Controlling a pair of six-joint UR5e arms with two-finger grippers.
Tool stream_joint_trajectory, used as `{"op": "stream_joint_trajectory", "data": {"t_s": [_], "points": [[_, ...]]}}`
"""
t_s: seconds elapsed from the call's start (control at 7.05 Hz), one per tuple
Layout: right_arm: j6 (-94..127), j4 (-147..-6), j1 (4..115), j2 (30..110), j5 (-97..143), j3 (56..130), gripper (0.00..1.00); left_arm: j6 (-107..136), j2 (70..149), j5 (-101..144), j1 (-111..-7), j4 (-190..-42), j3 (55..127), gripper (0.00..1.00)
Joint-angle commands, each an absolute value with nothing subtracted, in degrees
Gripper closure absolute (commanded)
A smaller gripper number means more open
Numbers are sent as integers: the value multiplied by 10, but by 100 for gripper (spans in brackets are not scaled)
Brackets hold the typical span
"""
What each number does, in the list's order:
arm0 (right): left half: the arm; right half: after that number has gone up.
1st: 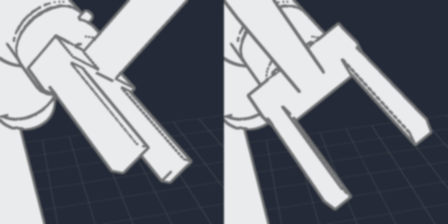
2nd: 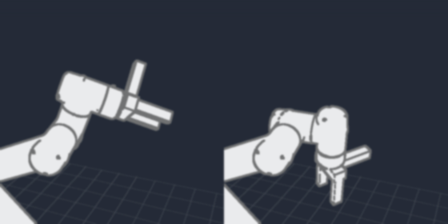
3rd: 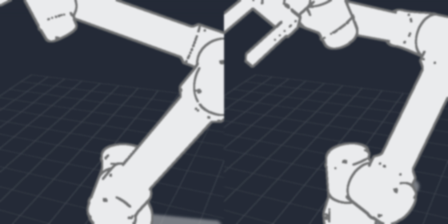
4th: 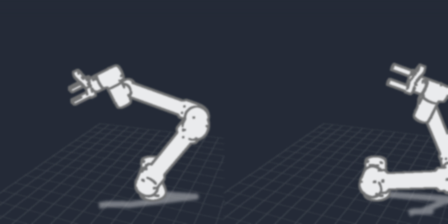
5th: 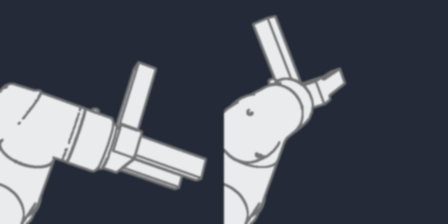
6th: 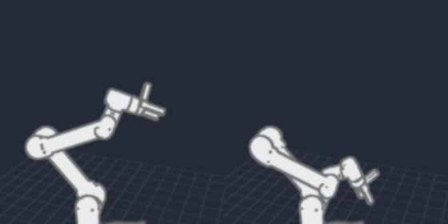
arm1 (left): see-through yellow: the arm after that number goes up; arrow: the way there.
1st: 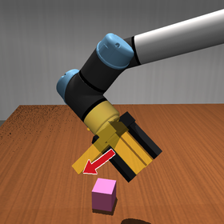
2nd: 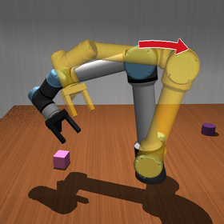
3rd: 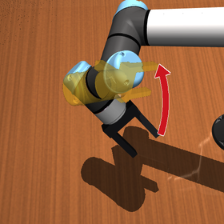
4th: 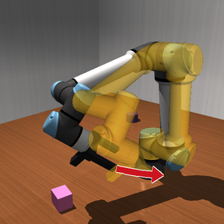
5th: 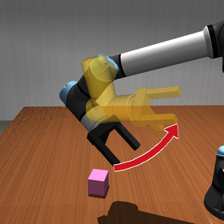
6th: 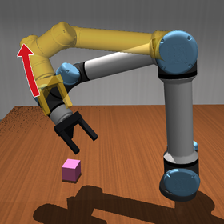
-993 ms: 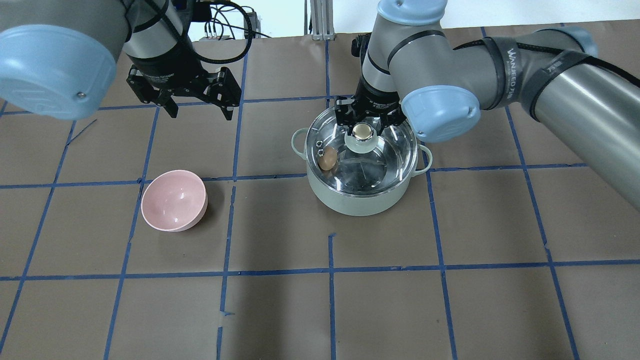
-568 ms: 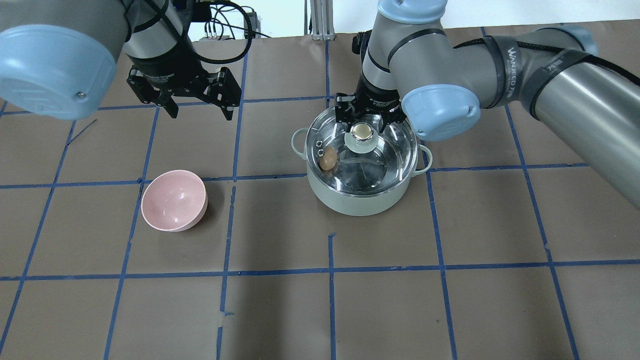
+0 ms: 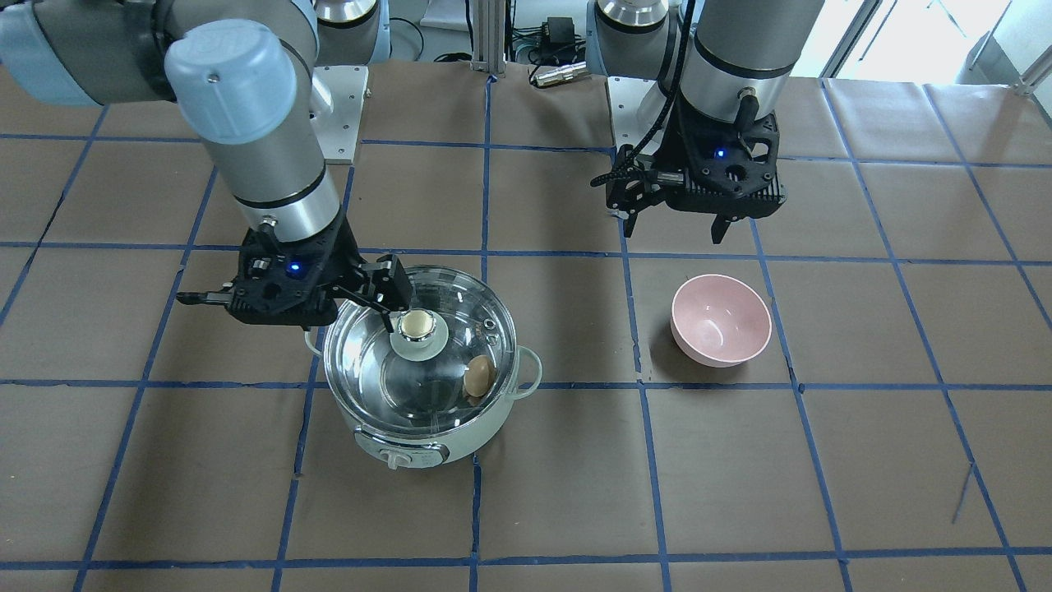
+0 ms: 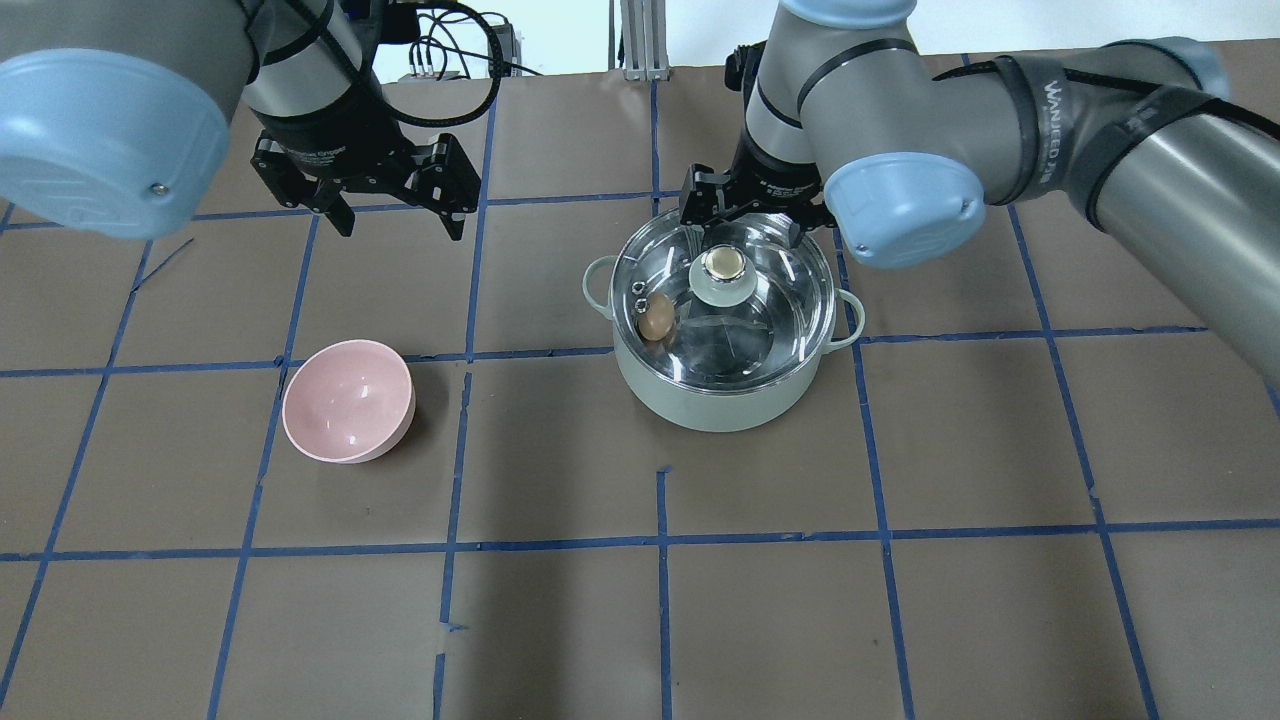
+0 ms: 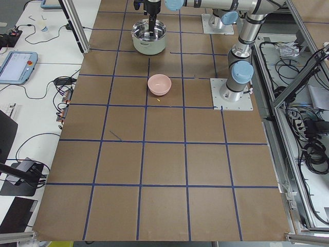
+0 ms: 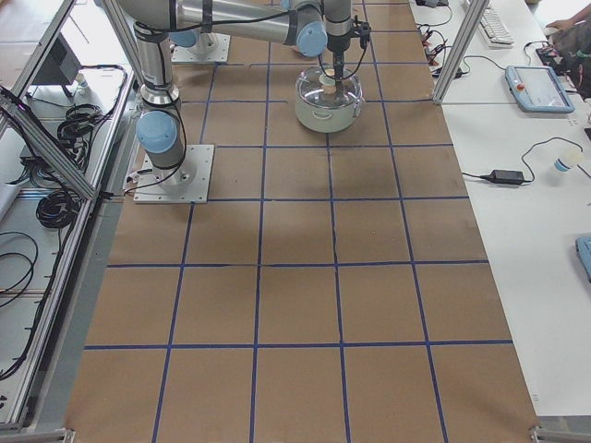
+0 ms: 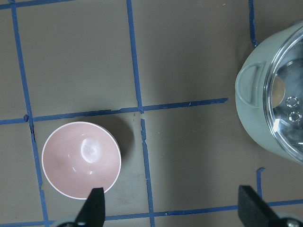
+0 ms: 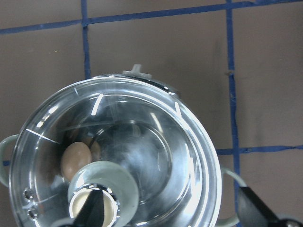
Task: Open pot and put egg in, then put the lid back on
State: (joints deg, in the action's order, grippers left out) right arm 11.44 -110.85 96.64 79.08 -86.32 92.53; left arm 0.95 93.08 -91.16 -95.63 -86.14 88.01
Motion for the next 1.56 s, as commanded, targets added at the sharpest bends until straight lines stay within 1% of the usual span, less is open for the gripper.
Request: {"op": "stream_joint_trajectory", "data": {"t_s": [0.0, 0.28, 1.42], "points": [[90, -1035, 926, 829, -867, 922, 0, 12, 931, -886, -955, -863, 880, 0], [88, -992, 929, 854, -881, 930, 0, 11, 930, -890, -954, -863, 879, 0], [87, -988, 935, 855, -875, 944, 0, 11, 928, -891, -955, -863, 881, 0]]}}
